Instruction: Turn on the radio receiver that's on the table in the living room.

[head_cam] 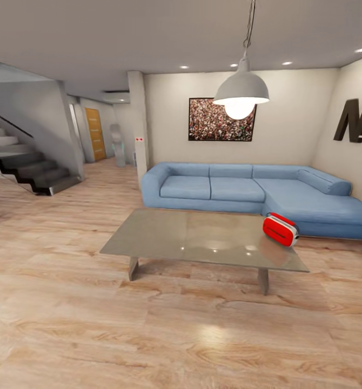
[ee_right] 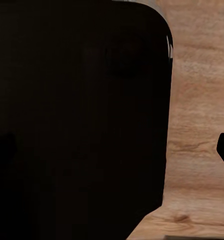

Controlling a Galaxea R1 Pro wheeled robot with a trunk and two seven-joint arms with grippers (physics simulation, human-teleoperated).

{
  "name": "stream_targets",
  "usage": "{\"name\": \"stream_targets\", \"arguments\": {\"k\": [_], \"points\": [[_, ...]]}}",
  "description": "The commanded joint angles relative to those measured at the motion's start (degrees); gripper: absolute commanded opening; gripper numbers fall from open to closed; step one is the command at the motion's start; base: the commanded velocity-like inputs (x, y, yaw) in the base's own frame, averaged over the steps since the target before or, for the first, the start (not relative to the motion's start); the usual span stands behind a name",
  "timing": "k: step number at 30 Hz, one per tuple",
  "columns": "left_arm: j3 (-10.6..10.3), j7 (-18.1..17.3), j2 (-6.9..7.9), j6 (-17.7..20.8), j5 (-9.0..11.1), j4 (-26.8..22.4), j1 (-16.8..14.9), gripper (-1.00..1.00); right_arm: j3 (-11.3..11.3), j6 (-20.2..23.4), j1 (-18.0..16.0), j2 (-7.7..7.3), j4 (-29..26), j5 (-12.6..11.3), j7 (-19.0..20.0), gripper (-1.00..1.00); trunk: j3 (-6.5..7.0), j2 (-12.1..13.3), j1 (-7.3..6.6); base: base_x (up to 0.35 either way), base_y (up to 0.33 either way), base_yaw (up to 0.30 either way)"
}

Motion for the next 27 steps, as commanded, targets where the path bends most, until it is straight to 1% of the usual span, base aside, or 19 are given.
{"name": "stream_targets", "arguments": {"k": [1, 27], "points": [[0.0, 0.0, 0.00, 0.0, 0.0, 0.0, 0.0, 1.00, 0.0, 0.0, 0.0, 0.00, 0.0, 0.0, 0.0, 1.00, 0.02, 0.0, 0.00, 0.000, 0.000, -0.286], [0.0, -0.3, -0.08, 0.0, -0.1, 0.0, 0.0, 1.00, 0.0, 0.0, 0.0, 0.00, 0.0, -0.1, 0.0, 1.00, 0.56, 0.0, 0.00, 0.000, 0.000, -0.286]]}}
